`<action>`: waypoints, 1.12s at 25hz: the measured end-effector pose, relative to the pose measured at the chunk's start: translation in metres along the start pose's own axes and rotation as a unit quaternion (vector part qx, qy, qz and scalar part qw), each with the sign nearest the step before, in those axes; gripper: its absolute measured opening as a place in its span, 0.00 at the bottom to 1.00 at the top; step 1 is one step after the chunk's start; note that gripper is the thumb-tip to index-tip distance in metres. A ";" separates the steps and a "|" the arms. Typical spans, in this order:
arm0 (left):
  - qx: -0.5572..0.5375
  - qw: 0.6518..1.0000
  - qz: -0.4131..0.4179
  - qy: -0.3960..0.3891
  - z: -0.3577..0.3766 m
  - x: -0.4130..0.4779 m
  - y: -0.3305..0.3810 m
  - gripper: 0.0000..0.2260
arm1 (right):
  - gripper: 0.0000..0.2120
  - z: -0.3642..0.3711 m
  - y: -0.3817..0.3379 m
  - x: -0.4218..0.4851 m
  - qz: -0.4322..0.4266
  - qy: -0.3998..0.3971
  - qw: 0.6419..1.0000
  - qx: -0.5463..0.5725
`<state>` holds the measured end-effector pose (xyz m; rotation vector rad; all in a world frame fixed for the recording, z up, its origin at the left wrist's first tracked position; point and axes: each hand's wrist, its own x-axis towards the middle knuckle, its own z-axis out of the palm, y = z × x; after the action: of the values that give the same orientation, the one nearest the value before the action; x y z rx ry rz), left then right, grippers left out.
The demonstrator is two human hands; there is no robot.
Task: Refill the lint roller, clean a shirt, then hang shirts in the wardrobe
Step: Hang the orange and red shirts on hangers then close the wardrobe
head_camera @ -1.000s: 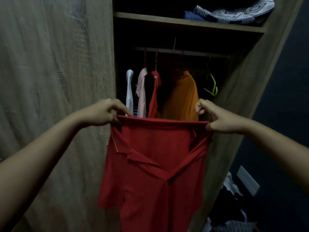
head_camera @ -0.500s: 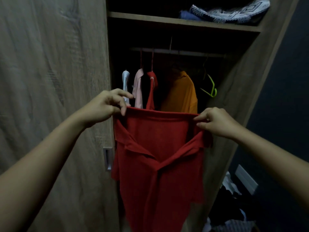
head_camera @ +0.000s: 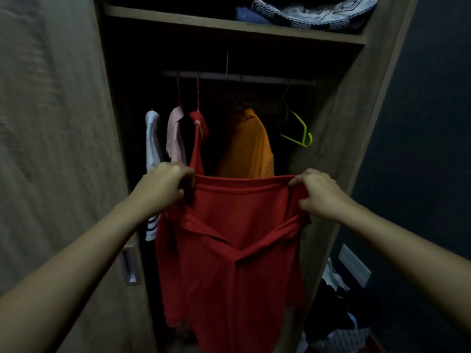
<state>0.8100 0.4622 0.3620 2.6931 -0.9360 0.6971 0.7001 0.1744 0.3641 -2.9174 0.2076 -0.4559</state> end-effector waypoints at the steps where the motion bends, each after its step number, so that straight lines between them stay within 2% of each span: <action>1: -0.007 1.000 0.014 -0.014 0.004 0.005 0.004 0.13 | 0.23 -0.003 0.006 0.007 -0.005 0.013 1.000 0.000; 3: -0.072 0.995 0.039 -0.050 0.010 0.014 0.017 0.11 | 0.23 -0.013 0.019 0.023 -0.028 0.040 0.999 -0.011; 5: -0.205 0.974 0.064 -0.070 0.009 0.031 0.035 0.09 | 0.23 -0.023 0.034 0.042 -0.057 0.049 0.997 -0.037; 7: -0.300 0.950 0.078 -0.029 0.007 0.060 0.061 0.12 | 0.22 -0.030 0.053 0.061 -0.103 0.029 0.990 -0.097; 10: -0.362 0.930 0.069 0.010 0.012 0.113 0.101 0.12 | 0.16 -0.030 0.079 0.080 -0.155 0.003 0.960 -0.235; 11: -0.417 0.908 0.044 -0.001 0.017 0.132 0.114 0.12 | 0.18 -0.029 0.087 0.083 -0.155 0.003 0.944 -0.291; 12: -0.492 0.871 0.003 -0.019 0.022 0.152 0.129 0.11 | 0.22 -0.027 0.095 0.085 -0.149 0.000 0.927 -0.345; 14: -0.621 0.778 -0.082 -0.042 0.036 0.194 0.159 0.06 | 0.36 -0.026 0.110 0.089 -0.145 -0.001 0.898 -0.416; 15: -0.650 0.750 -0.118 -0.039 0.047 0.216 0.171 0.04 | 0.41 -0.026 0.117 0.092 -0.139 -0.007 0.888 -0.438; 16: -0.661 0.735 -0.144 -0.036 0.059 0.238 0.181 0.04 | 0.40 -0.027 0.124 0.095 -0.129 -0.013 0.883 -0.452; 19: -0.625 0.757 -0.193 -0.011 0.099 0.295 0.196 0.12 | 0.24 -0.026 0.137 0.104 -0.095 -0.033 0.882 -0.460; 22: -0.607 0.760 -0.230 -0.003 0.126 0.327 0.209 0.17 | 0.24 -0.025 0.142 0.109 -0.083 -0.050 0.891 -0.444; 26: -0.616 0.754 -0.227 0.007 0.137 0.357 0.225 0.13 | 0.24 -0.025 0.155 0.111 -0.085 -0.045 0.891 -0.443; 28: -0.636 0.738 -0.225 0.004 0.135 0.368 0.222 0.11 | 0.24 -0.023 0.157 0.110 -0.092 -0.041 0.889 -0.446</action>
<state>0.9731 0.0489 0.4363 1.5058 -0.3975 -0.1047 0.7798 -0.0003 0.3861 -3.8811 0.1514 -0.3097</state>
